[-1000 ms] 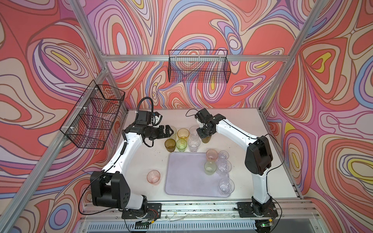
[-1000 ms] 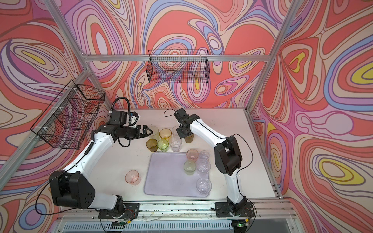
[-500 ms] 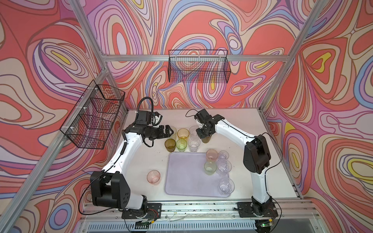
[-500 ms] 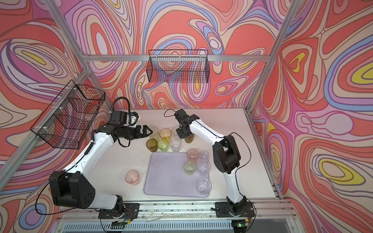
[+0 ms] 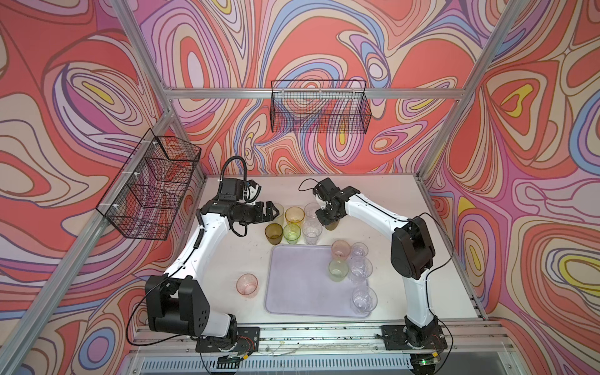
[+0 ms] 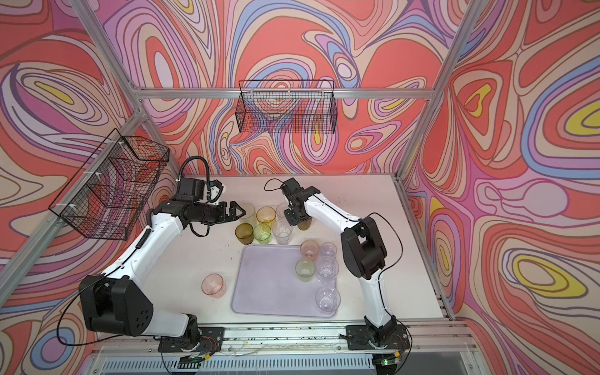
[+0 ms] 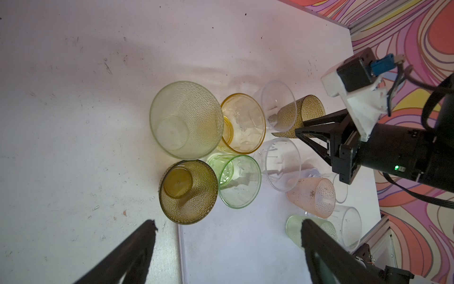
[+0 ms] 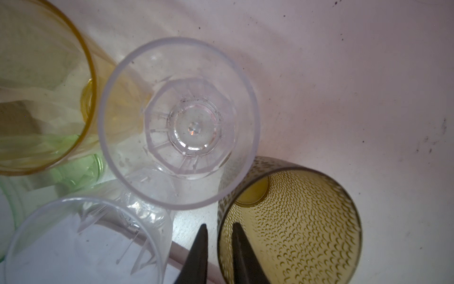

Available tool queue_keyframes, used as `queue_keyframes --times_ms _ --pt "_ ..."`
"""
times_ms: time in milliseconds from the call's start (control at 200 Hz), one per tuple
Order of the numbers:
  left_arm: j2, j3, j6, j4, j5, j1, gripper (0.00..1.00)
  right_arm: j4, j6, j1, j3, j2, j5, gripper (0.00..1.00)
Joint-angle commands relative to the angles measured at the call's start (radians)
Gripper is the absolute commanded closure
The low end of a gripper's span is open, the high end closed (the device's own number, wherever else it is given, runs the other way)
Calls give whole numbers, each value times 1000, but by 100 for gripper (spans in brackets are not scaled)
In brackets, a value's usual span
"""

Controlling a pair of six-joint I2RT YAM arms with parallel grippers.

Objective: Place the glasses into the tray
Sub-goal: Pick up the glass from the top-center of the table.

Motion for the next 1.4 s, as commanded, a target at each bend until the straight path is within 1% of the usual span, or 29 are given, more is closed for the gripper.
queue_keyframes --times_ms 0,706,947,1397 --pt "12 29 18 -30 -5 -3 5 12 -4 -5 -14 10 7 82" --pt "7 31 21 -34 -12 -4 5 32 5 -16 -41 -15 29 92" --pt "7 31 21 -35 -12 -4 5 17 9 -17 -34 -38 29 100" --pt "0 32 19 -35 -6 -3 5 -86 20 -17 22 -89 19 100"
